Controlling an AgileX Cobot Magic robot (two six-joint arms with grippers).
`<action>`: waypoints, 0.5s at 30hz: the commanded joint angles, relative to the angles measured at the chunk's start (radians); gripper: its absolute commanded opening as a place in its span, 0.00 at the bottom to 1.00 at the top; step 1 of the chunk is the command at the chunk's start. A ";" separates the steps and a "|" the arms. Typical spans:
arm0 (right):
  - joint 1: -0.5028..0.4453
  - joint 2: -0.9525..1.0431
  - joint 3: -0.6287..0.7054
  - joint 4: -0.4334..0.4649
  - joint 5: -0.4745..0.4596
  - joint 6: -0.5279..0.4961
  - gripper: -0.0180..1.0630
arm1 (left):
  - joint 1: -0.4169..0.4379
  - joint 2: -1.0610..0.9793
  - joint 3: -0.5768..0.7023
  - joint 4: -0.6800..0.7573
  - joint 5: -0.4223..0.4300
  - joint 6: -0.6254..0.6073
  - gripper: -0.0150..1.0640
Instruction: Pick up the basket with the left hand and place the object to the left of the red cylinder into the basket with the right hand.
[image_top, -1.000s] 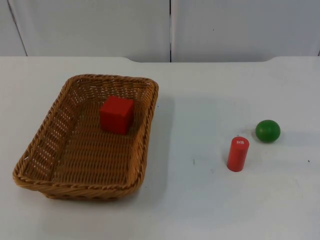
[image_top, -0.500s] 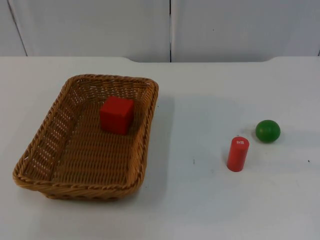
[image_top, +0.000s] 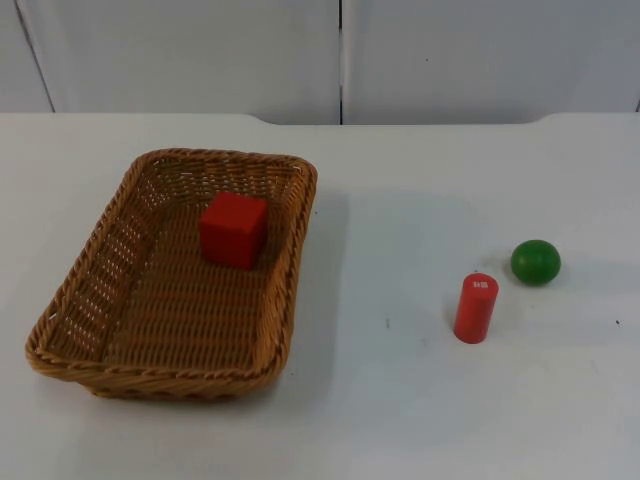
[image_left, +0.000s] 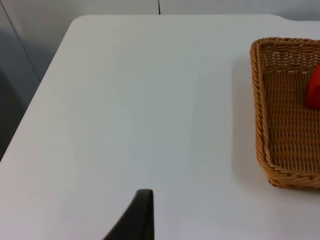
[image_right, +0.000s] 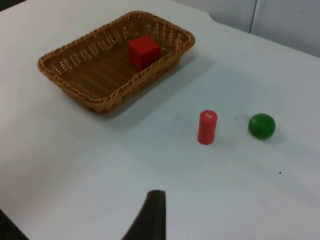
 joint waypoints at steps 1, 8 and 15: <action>-0.003 -0.008 0.002 0.030 0.021 -0.016 0.79 | 0.002 -0.005 0.006 -0.010 0.004 0.004 0.99; -0.003 -0.032 0.006 0.036 0.045 -0.023 0.79 | 0.002 -0.005 0.006 -0.010 0.004 0.004 0.99; 0.008 -0.071 0.059 0.073 0.014 -0.053 0.79 | 0.002 -0.005 0.006 -0.014 0.004 0.004 0.99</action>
